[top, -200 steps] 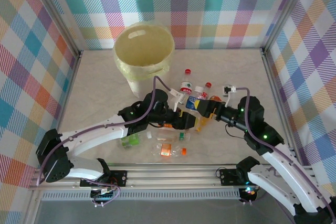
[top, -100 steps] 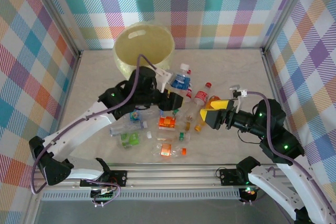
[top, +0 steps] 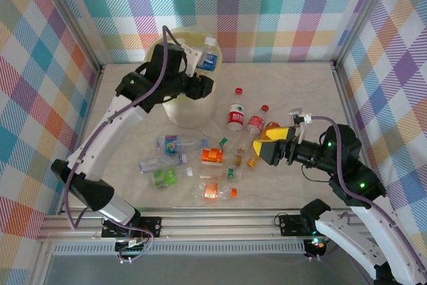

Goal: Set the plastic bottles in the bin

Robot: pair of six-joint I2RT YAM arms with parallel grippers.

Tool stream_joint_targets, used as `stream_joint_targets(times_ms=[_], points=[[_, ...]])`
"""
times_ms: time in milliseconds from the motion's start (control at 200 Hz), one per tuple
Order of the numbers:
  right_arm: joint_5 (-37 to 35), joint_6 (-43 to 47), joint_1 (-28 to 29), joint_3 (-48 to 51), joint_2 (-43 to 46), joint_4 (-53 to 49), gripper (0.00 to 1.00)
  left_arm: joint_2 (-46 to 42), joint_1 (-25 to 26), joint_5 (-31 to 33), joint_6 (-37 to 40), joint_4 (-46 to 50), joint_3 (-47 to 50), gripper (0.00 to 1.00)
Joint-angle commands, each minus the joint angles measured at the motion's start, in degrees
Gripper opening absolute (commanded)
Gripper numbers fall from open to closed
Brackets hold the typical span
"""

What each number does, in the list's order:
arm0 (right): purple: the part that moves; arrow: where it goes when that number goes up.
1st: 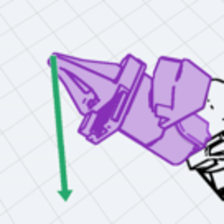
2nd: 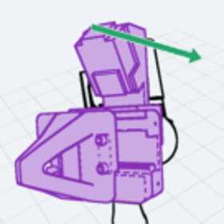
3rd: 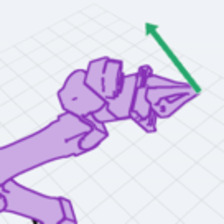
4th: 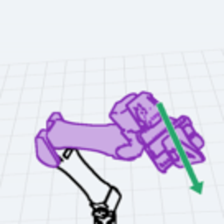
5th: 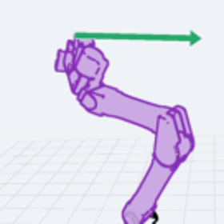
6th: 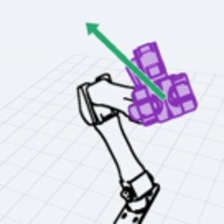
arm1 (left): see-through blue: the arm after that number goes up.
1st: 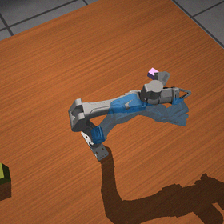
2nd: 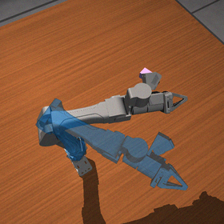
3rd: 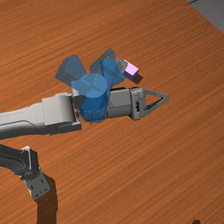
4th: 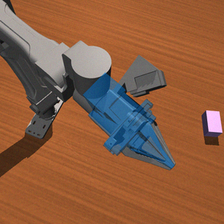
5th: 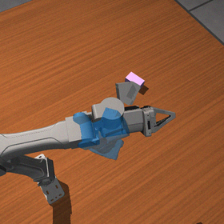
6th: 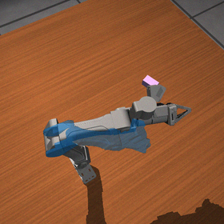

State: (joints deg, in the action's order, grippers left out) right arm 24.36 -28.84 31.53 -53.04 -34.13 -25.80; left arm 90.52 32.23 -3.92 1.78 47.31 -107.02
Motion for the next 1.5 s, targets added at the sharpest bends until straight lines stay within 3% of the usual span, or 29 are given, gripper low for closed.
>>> stream_joint_targets(times_ms=[0,395,830,1250,1495], points=[[0.6,2.5,0.2,-2.2,0.7,1.2,1.00,3.0,-2.9,1.4,1.9,3.4,-5.6,0.56],[-4.0,5.4,0.2,-5.1,0.7,2.8,1.00,16.7,-10.0,2.0,1.9,8.7,-19.4,0.57],[-6.9,5.4,0.2,-6.0,-1.1,4.2,1.00,25.1,-12.3,-1.9,1.2,10.8,-19.8,0.62],[-7.4,2.5,0.2,-4.5,-2.3,2.7,1.00,29.1,-14.2,-5.9,0.3,12.5,-19.7,0.72],[-10.5,-0.3,0.2,-2.1,-2.2,-0.5,1.00,26.4,-14.4,-7.8,-0.8,11.4,-19.8,0.77]])
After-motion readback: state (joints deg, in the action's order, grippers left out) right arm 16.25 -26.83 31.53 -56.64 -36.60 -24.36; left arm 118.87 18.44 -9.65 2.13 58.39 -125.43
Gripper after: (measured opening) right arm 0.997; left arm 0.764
